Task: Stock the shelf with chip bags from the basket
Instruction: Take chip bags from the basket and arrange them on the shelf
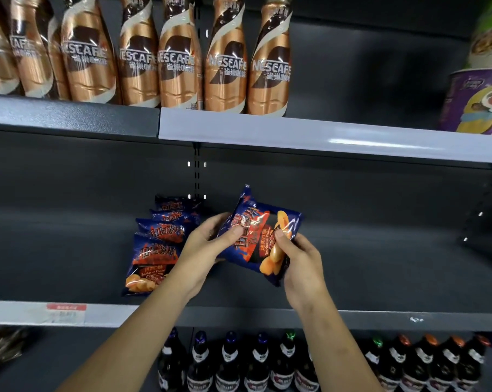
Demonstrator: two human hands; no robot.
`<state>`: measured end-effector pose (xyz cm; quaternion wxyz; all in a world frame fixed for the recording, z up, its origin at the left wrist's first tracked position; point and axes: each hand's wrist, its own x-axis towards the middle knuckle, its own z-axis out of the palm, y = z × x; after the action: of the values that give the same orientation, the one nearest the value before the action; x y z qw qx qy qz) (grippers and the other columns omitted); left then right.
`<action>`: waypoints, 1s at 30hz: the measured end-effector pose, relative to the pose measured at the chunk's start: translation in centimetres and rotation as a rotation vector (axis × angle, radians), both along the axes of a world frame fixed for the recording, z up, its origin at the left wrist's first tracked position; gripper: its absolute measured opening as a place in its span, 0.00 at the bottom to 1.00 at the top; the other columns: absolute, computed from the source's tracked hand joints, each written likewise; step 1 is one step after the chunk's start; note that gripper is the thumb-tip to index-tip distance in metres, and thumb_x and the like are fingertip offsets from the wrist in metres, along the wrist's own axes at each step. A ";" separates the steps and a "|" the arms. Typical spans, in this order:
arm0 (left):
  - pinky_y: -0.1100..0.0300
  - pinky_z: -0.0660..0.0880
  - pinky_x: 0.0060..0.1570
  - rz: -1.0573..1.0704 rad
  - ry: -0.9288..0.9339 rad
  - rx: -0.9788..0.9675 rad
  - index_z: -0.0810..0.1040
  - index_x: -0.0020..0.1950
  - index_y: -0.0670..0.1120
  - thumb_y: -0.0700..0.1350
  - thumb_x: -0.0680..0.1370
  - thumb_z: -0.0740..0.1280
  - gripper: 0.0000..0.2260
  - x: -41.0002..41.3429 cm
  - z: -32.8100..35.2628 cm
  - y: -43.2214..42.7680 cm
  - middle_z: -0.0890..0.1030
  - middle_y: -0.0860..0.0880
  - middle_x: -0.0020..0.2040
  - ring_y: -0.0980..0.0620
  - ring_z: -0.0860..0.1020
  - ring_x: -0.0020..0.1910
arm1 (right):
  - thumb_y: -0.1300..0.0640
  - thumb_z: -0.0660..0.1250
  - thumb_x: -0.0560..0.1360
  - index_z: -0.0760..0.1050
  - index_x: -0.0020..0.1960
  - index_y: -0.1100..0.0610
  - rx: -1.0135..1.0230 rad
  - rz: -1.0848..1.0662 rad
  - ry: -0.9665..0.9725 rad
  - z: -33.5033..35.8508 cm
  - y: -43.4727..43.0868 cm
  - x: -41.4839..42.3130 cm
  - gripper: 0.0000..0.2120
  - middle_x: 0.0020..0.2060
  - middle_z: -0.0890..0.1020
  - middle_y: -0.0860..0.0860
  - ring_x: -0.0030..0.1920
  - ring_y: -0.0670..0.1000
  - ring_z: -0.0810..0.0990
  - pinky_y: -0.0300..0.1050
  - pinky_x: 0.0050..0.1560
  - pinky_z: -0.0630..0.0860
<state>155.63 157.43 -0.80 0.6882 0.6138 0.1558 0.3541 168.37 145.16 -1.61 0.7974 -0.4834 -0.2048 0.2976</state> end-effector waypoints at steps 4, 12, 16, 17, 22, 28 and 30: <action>0.50 0.80 0.57 0.003 -0.100 -0.163 0.74 0.67 0.45 0.48 0.69 0.73 0.27 0.6 -1.8 -0.9 0.83 0.46 0.59 0.50 0.83 0.56 | 0.59 0.69 0.78 0.76 0.53 0.64 0.122 0.056 0.133 -0.6 0.2 0.2 0.09 0.40 0.84 0.60 0.41 0.59 0.83 0.55 0.50 0.80; 0.50 0.79 0.56 0.105 0.006 -0.029 0.78 0.62 0.46 0.44 0.75 0.73 0.17 1.0 -2.2 -0.6 0.85 0.47 0.56 0.49 0.84 0.55 | 0.61 0.72 0.74 0.73 0.67 0.63 0.109 0.084 0.173 -1.5 0.4 -0.2 0.22 0.58 0.84 0.61 0.55 0.58 0.84 0.56 0.62 0.79; 0.49 0.79 0.57 0.124 0.105 0.012 0.79 0.60 0.45 0.44 0.74 0.74 0.16 0.8 -2.4 0.7 0.86 0.47 0.53 0.49 0.84 0.52 | 0.60 0.71 0.77 0.74 0.66 0.56 -0.009 -0.081 0.045 -2.2 0.0 1.4 0.18 0.58 0.84 0.58 0.57 0.57 0.84 0.54 0.59 0.80; 0.49 0.79 0.57 0.115 0.121 0.014 0.79 0.60 0.44 0.43 0.74 0.74 0.16 0.8 -2.6 0.8 0.86 0.47 0.53 0.48 0.85 0.52 | 0.60 0.71 0.77 0.76 0.65 0.55 -0.062 -0.077 -0.024 -2.3 0.0 1.5 0.17 0.57 0.84 0.56 0.57 0.56 0.84 0.54 0.58 0.80; 0.56 0.81 0.53 0.192 0.171 0.052 0.80 0.57 0.47 0.43 0.76 0.73 0.11 1.7 -3.9 0.8 0.87 0.49 0.48 0.53 0.85 0.47 | 0.63 0.70 0.78 0.82 0.57 0.55 -0.240 -0.079 -0.216 -2.9 1.3 1.7 0.09 0.49 0.87 0.51 0.53 0.52 0.86 0.41 0.50 0.79; 0.64 0.75 0.51 0.411 0.253 0.111 0.69 0.62 0.50 0.44 0.75 0.75 0.20 4.2 -6.0 3.0 0.77 0.53 0.53 0.56 0.78 0.53 | 0.65 0.70 0.78 0.80 0.50 0.53 -0.319 -0.157 -0.225 -4.4 5.0 3.7 0.08 0.46 0.85 0.50 0.50 0.49 0.84 0.38 0.46 0.77; 0.61 0.75 0.57 0.429 0.291 0.151 0.69 0.65 0.47 0.45 0.75 0.74 0.22 5.2 -6.8 3.9 0.77 0.51 0.57 0.54 0.78 0.57 | 0.65 0.70 0.78 0.80 0.52 0.55 -0.350 -0.171 -0.241 -5.3 6.8 5.0 0.07 0.47 0.85 0.50 0.51 0.50 0.84 0.40 0.50 0.78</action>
<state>160.86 161.32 -7.61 0.5199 0.6608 0.3529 0.4105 173.36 151.95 -6.86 0.6935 -0.6619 -0.2023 0.2002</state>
